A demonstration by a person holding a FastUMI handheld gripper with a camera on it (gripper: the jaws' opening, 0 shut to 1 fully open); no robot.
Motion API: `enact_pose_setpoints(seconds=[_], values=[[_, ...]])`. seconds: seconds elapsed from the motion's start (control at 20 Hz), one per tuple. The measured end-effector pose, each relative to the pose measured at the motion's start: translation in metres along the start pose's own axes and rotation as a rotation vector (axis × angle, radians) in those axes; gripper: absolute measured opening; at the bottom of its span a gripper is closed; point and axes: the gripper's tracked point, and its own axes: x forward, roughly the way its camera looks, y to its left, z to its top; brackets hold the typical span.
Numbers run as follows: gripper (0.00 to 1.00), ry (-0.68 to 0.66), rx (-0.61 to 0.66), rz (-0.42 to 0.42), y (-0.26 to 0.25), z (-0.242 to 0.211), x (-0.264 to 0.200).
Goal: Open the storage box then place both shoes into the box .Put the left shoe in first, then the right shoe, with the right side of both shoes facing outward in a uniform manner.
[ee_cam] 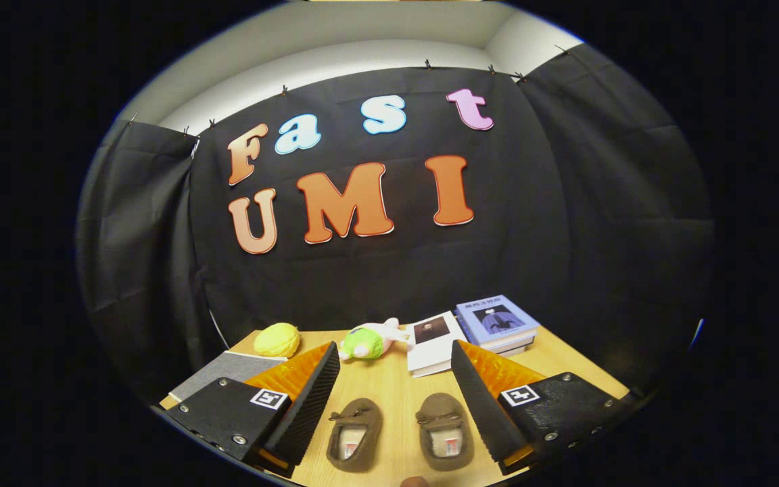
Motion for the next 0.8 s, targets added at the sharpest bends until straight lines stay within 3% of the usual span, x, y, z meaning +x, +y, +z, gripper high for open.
enact_pose_setpoints(seconds=[0.35,0.8], values=[[0.98,0.094,0.125,0.124,0.036,-0.059,0.029],[0.98,0.27,0.315,0.35,0.105,-0.131,0.054]])
